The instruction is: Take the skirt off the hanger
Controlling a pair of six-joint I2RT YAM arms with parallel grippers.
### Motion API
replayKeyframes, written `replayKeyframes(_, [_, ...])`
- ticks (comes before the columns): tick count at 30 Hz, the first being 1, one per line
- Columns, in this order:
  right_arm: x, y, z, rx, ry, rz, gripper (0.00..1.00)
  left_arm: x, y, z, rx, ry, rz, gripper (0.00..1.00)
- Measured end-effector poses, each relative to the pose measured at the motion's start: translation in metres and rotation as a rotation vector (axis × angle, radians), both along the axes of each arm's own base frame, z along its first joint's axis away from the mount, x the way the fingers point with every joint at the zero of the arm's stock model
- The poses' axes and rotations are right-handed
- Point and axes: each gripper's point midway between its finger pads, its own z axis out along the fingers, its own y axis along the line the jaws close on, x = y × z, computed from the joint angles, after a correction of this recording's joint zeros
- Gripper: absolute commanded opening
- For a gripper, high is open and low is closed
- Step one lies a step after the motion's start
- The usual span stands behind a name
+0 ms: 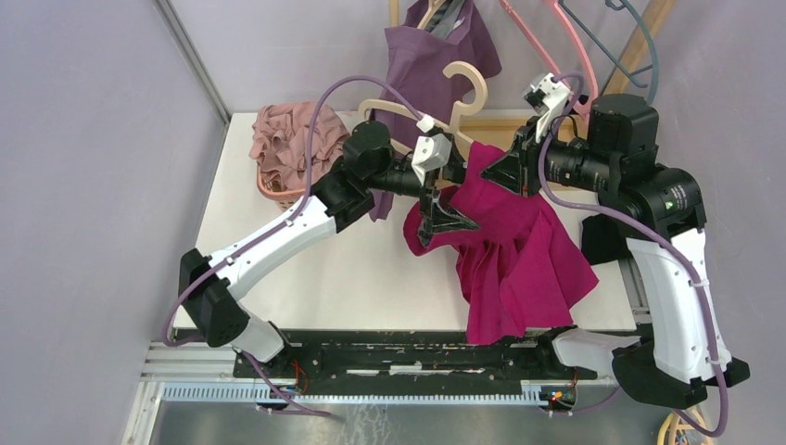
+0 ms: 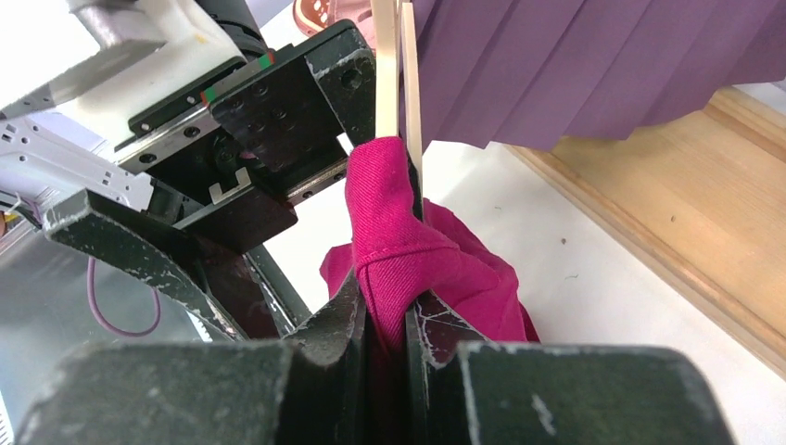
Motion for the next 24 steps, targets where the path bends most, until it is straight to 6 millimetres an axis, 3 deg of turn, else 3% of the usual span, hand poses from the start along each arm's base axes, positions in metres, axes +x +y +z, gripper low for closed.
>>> replayKeyframes(7, [0.0, 0.003, -0.005, -0.009, 0.023, 0.013, 0.01, 0.007, -0.001, -0.011, 0.045, -0.063, 0.121, 0.89])
replayKeyframes(12, [0.001, 0.007, -0.005, -0.005, 0.024, 0.03, 0.01, 0.02, 0.01, -0.016, 0.045, -0.165, 0.292, 0.9])
replayKeyframes(17, [0.005, 0.009, -0.006, -0.005, 0.031, 0.029, 0.01, 0.061, 0.012, -0.029, 0.066, -0.269, 0.518, 0.91])
replayKeyframes(19, [0.007, 0.009, -0.007, -0.008, 0.036, 0.024, 0.01, 0.084, 0.011, -0.033, 0.071, -0.304, 0.619, 1.0])
replayKeyframes(24, [0.014, 0.007, -0.011, -0.022, 0.04, -0.002, 0.01, 0.119, 0.007, -0.043, 0.079, -0.373, 0.768, 0.99])
